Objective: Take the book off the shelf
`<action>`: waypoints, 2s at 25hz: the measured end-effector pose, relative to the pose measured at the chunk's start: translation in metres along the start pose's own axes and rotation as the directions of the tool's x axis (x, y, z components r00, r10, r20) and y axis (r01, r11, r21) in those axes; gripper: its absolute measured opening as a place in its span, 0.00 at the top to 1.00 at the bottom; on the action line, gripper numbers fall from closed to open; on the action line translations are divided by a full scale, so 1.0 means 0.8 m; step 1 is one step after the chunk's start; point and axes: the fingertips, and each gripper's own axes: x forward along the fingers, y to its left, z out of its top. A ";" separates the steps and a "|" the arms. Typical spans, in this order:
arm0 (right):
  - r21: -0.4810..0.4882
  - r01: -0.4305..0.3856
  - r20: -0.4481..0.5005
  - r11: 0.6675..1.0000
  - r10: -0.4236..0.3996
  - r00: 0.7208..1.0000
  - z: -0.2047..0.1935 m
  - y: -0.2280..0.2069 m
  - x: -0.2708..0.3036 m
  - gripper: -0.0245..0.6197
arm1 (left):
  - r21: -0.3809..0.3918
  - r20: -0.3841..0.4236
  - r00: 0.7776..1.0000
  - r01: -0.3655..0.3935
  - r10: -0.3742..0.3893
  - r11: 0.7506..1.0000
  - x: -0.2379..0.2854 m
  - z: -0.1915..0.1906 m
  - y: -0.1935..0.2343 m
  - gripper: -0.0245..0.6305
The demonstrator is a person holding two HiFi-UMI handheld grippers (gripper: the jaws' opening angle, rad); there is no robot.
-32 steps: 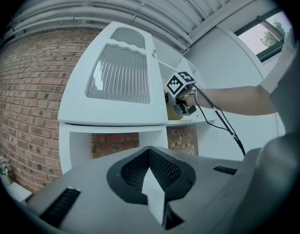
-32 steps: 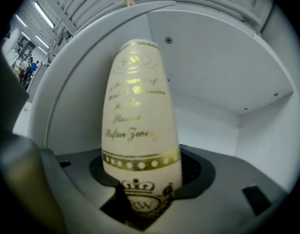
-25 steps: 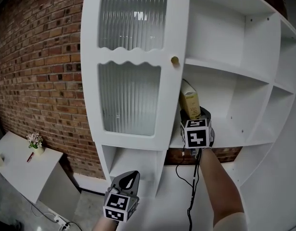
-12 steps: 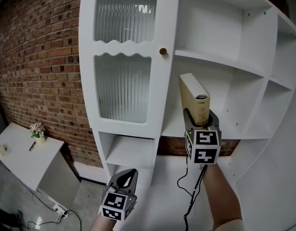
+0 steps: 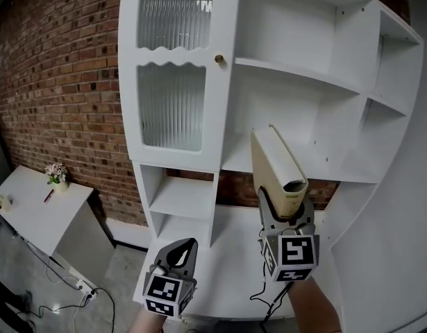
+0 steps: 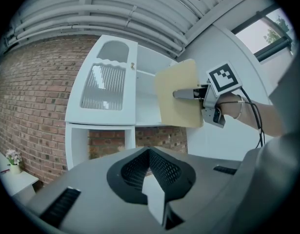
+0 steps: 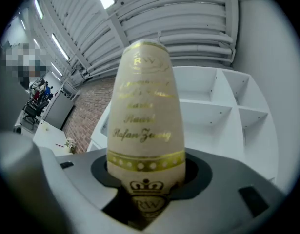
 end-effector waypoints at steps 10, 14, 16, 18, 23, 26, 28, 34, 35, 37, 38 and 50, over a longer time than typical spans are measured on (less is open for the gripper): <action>0.124 -0.018 -0.117 0.992 0.032 0.993 -0.119 0.030 -0.138 0.60 | 0.002 -0.005 1.000 0.001 -0.001 1.000 -0.054 -0.019 -0.057 0.94; 0.160 -0.012 -0.177 0.987 0.041 0.983 -0.170 0.040 -0.176 0.60 | 0.005 0.000 1.000 0.007 -0.007 1.000 -0.069 -0.029 -0.074 0.94; 0.177 -0.009 -0.201 0.984 0.045 0.979 -0.191 0.046 -0.192 0.60 | 0.007 0.004 1.000 0.013 -0.013 1.000 -0.074 -0.033 -0.082 0.94; 0.198 -0.012 -0.219 0.980 0.056 0.974 -0.207 0.052 -0.205 0.60 | 0.012 0.015 1.000 0.018 -0.018 1.000 -0.078 -0.037 -0.090 0.94; 0.239 -0.021 -0.226 0.971 0.077 0.971 -0.223 0.059 -0.223 0.60 | 0.026 0.022 0.999 0.026 -0.027 0.999 -0.083 -0.043 -0.105 0.94; 0.232 -0.030 -0.218 0.972 0.082 0.973 -0.221 0.060 -0.227 0.60 | 0.030 0.021 0.999 0.026 -0.026 0.999 -0.084 -0.044 -0.109 0.94; 0.233 -0.031 -0.214 0.972 0.082 0.973 -0.220 0.059 -0.229 0.60 | 0.032 0.019 0.999 0.025 -0.026 0.999 -0.083 -0.045 -0.112 0.94; 0.226 -0.038 -0.212 0.973 0.087 0.973 -0.220 0.056 -0.232 0.60 | 0.030 0.011 1.000 0.022 -0.022 0.999 -0.083 -0.050 -0.116 0.94; 0.225 -0.038 -0.211 0.974 0.087 0.974 -0.219 0.056 -0.231 0.60 | 0.028 0.013 1.000 0.021 -0.021 0.999 -0.082 -0.049 -0.116 0.94; 0.222 -0.040 -0.210 0.974 0.088 0.974 -0.217 0.055 -0.232 0.60 | 0.023 0.015 1.000 0.020 -0.021 1.000 -0.082 -0.048 -0.117 0.94; 0.220 -0.040 -0.211 0.975 0.087 0.974 -0.216 0.054 -0.233 0.60 | 0.022 0.015 1.000 0.021 -0.021 1.000 -0.082 -0.048 -0.118 0.94; 0.224 -0.028 -0.215 0.974 0.078 0.973 -0.207 0.057 -0.240 0.60 | 0.028 0.031 0.998 0.046 -0.047 0.999 -0.089 -0.041 -0.123 0.94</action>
